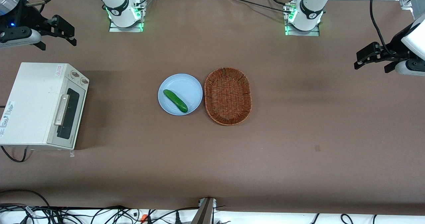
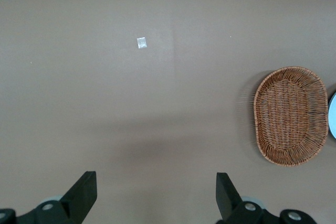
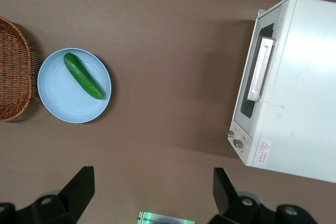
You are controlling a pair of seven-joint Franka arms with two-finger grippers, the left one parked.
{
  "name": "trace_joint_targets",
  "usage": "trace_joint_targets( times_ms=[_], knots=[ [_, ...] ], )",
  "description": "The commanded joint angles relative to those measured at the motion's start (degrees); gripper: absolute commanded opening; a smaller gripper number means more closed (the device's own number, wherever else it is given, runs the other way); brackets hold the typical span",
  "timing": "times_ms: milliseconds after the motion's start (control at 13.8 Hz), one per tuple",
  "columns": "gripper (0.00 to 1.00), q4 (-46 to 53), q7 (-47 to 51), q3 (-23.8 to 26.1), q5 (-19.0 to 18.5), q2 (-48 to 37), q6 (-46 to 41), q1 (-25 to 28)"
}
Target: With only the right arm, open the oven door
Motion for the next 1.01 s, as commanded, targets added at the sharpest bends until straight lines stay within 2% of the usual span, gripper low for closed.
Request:
trace_joint_targets(
  times_ms=[0, 507, 797, 942],
  knots=[
    [1.00, -0.25, -0.82, 0.52, -0.87, -0.47, -0.44, -0.72],
    [1.00, -0.86, -0.82, 0.52, -2.01, 0.15, 0.17, -1.43],
    [0.99, -1.83, -1.78, 0.52, -2.80, 2.51, 4.03, -2.57],
    [0.99, -1.83, -2.05, 0.52, -4.38, 5.14, 6.31, -2.75]
  ],
)
